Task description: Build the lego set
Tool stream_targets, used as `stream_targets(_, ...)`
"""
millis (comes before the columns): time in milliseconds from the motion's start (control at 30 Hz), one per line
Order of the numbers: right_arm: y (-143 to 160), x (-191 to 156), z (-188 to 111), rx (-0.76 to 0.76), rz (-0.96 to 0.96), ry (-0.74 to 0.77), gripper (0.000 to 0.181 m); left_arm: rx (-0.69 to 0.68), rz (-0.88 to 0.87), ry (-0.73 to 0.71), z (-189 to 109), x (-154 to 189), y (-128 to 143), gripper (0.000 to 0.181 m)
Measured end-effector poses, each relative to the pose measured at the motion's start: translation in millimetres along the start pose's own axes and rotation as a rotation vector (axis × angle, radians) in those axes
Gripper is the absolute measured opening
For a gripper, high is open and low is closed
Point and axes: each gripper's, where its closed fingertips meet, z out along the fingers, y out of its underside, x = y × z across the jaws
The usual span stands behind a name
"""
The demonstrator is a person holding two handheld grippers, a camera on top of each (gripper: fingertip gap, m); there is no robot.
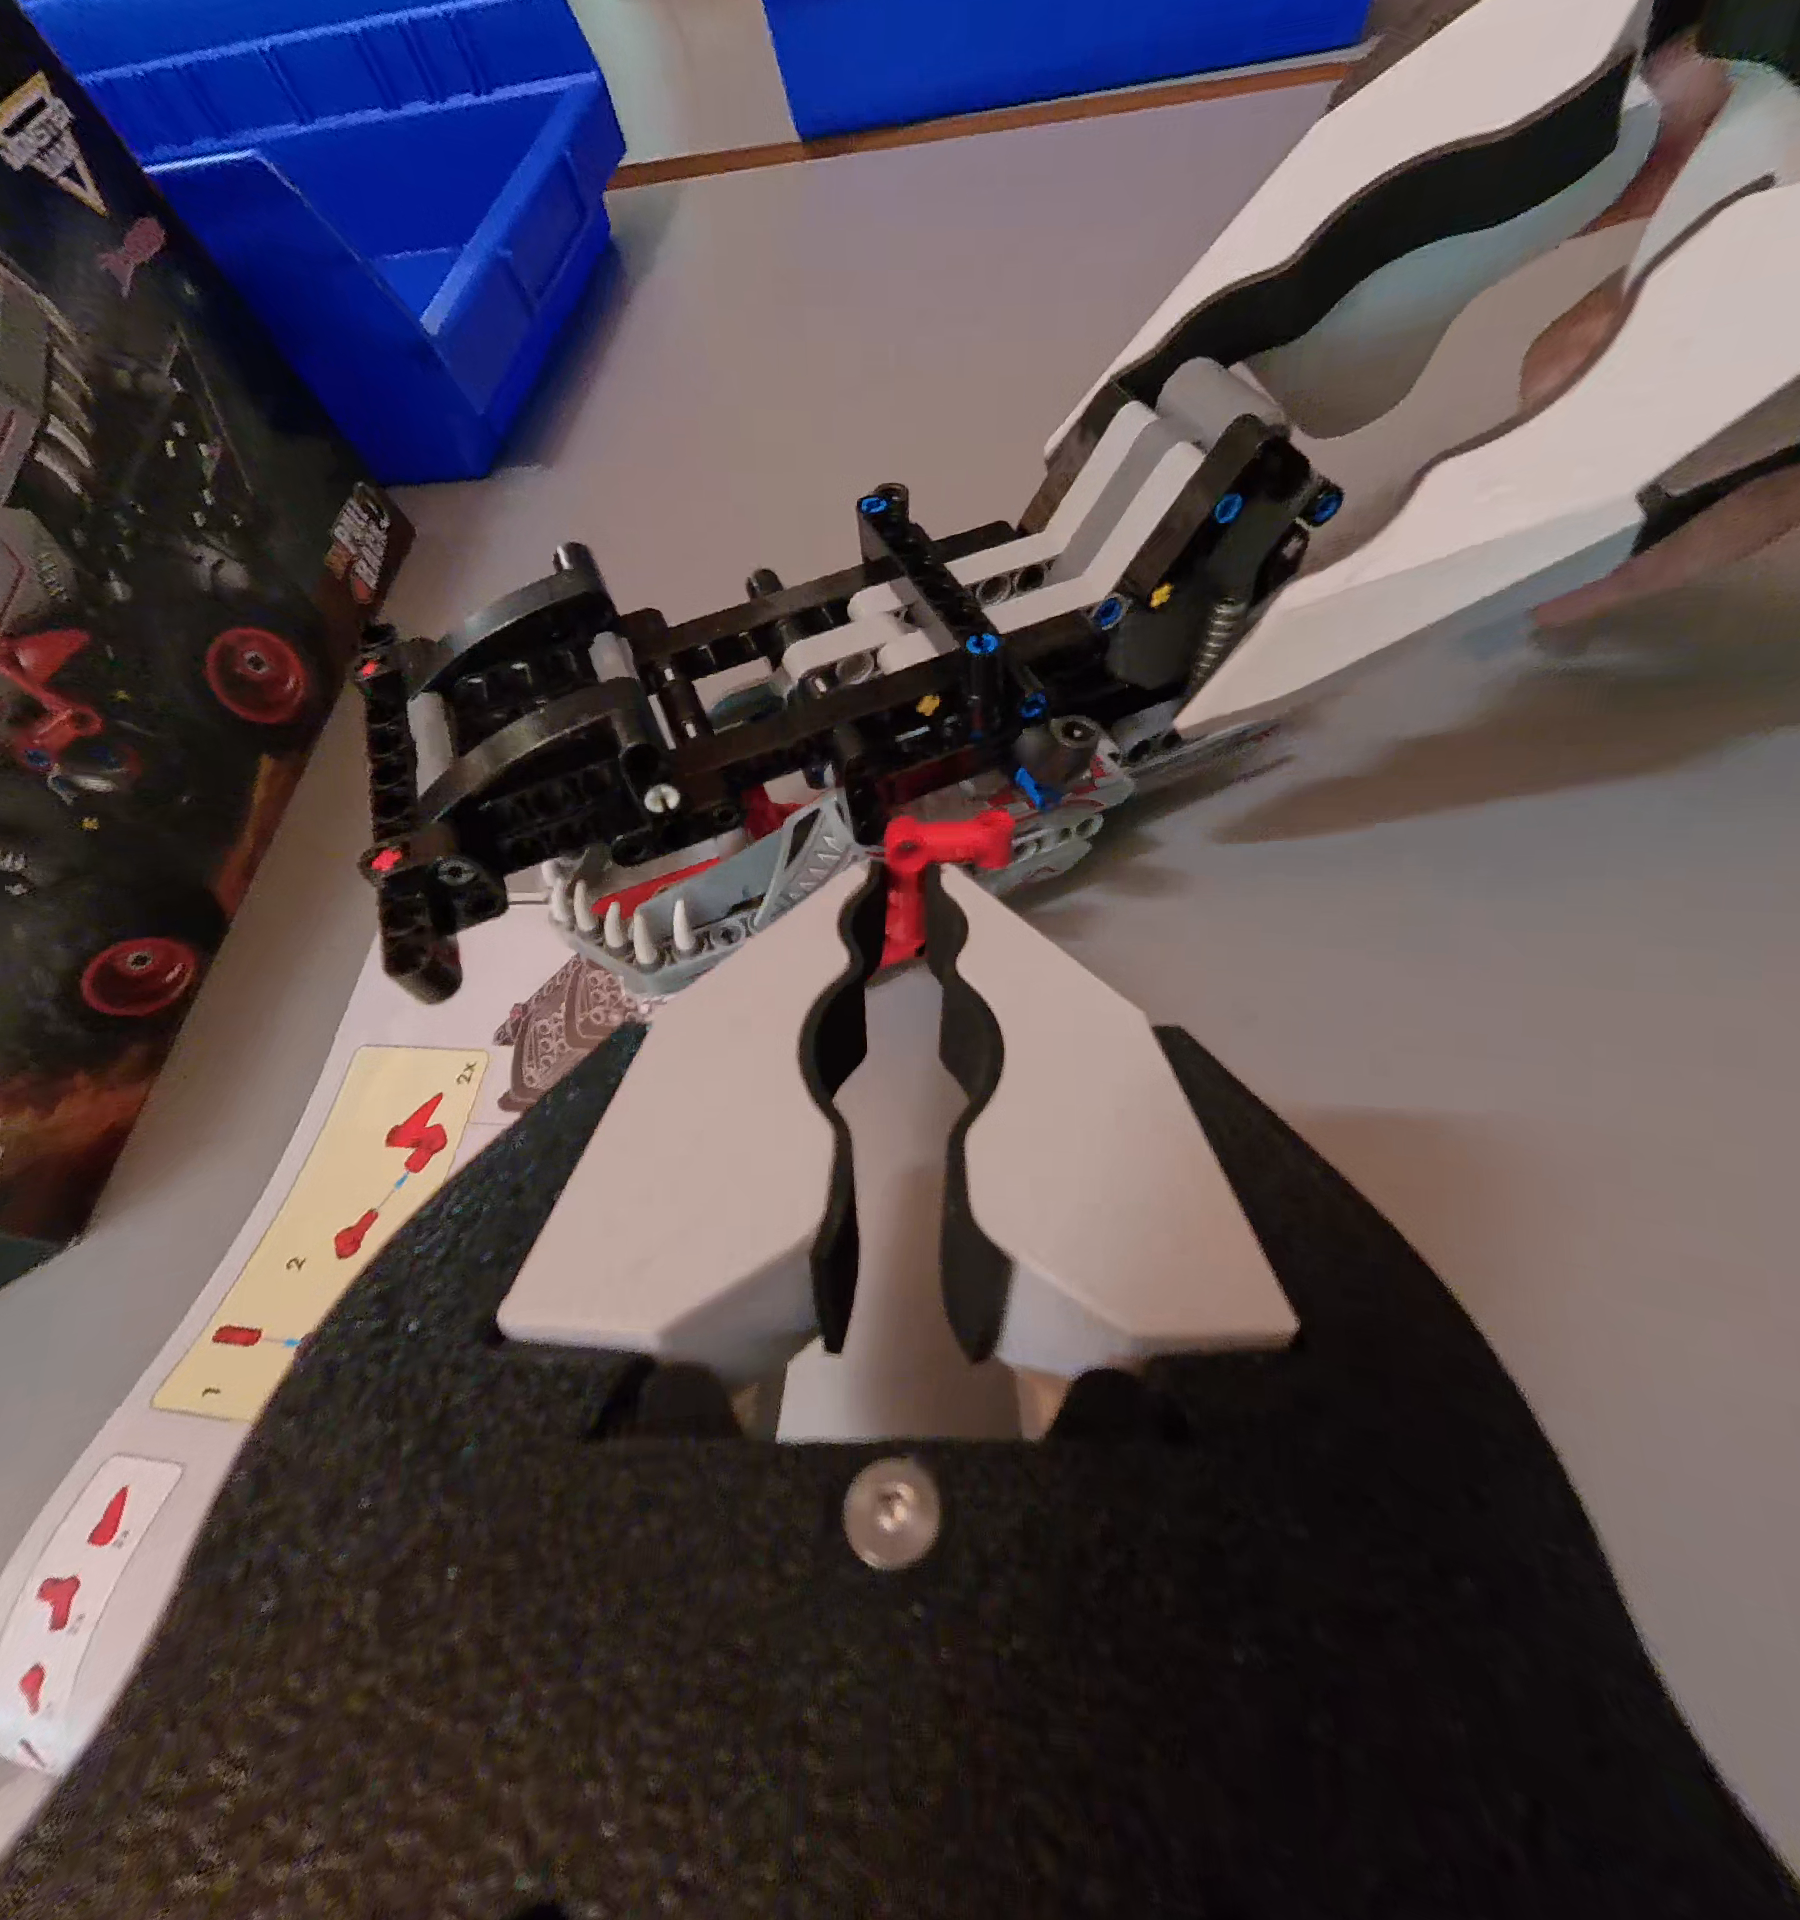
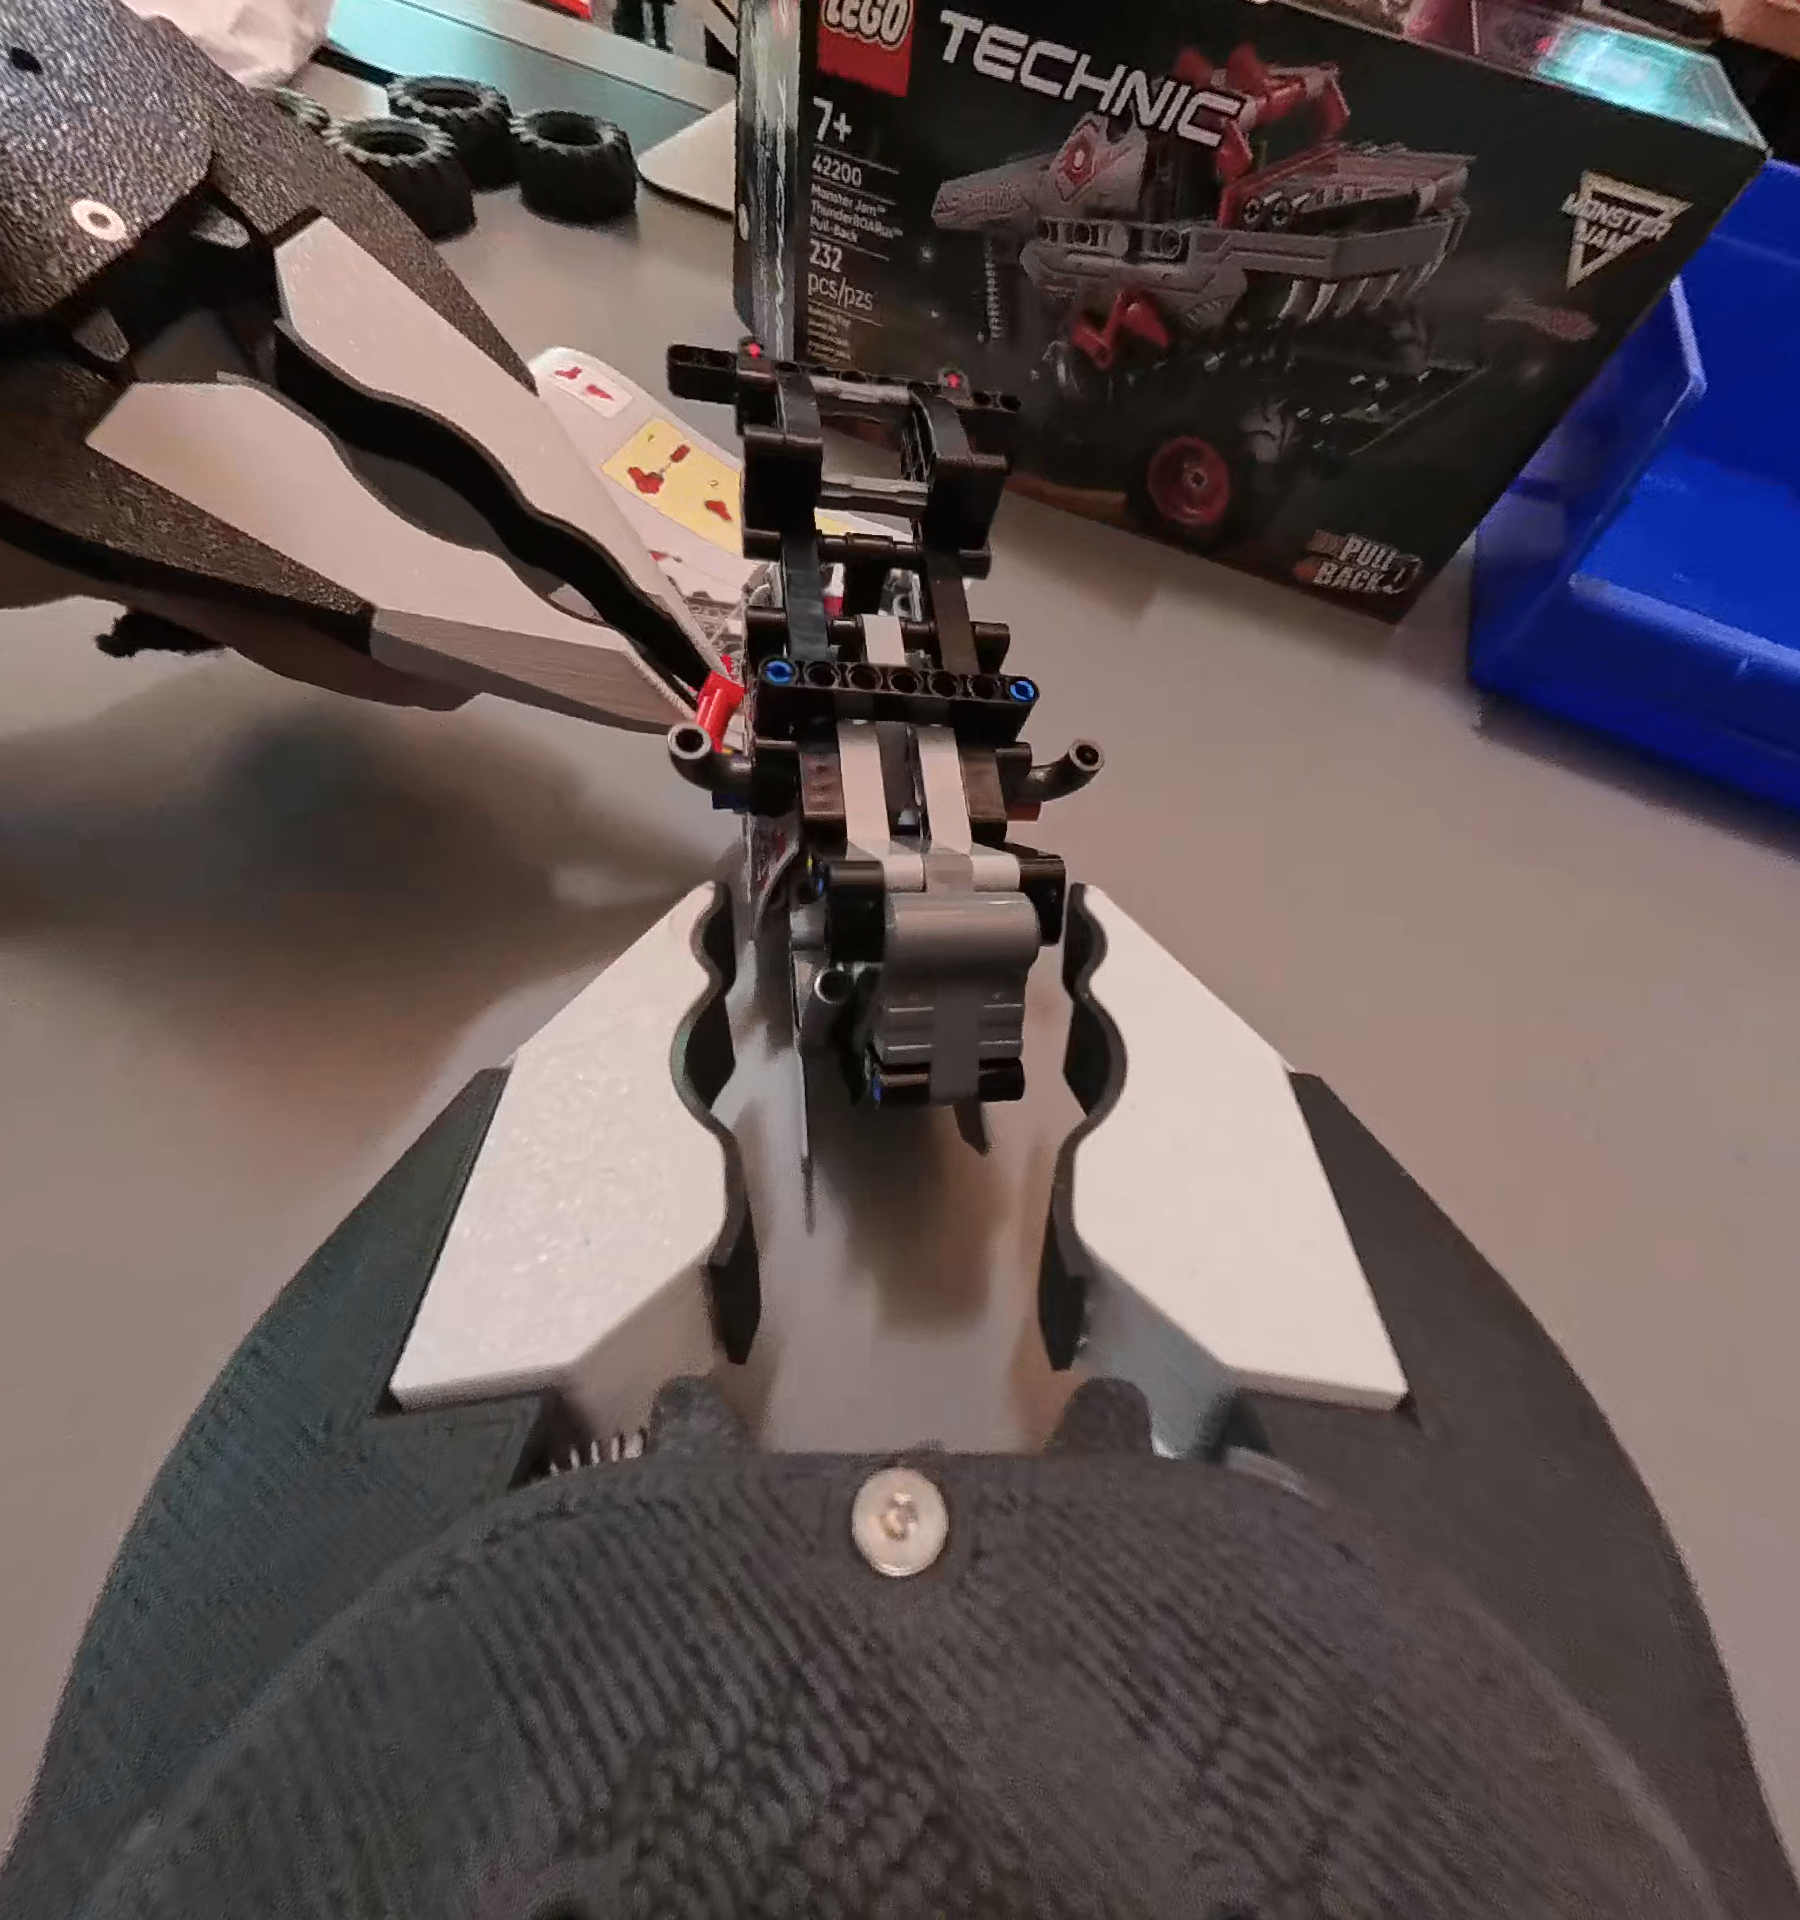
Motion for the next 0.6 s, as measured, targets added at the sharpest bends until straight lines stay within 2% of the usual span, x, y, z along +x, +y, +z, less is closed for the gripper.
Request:
stream_targets(167,-2.1,3.5,1.7,-0.04,-0.135,0.09,0.084,-0.011,-0.047,0.024,1.0,5.4,2.2,0.005)
stream_targets(233,-4.0,8.8,-5.3,-0.068,-0.218,0.177,0.091,-0.012,-0.05,0.005,-2.5,3.9,2.9,0.004)
stream_targets(300,-17.7,7.0,-17.1,-0.02,-0.34,0.267,0.081,-0.003,-0.059,0.003,-6.7,4.9,2.4,0.004)
stream_targets(467,-29.2,-39.4,-24.4,0.098,-0.672,0.356,0.044,-0.034,-0.105,0.025,-18.8,14.4,5.8,0.004)
stream_targets(600,-15.6,-69.7,-4.2,0.072,-0.901,0.344,0.038,-0.077,-0.199,0.095,-31.3,30.2,10.2,0.005)
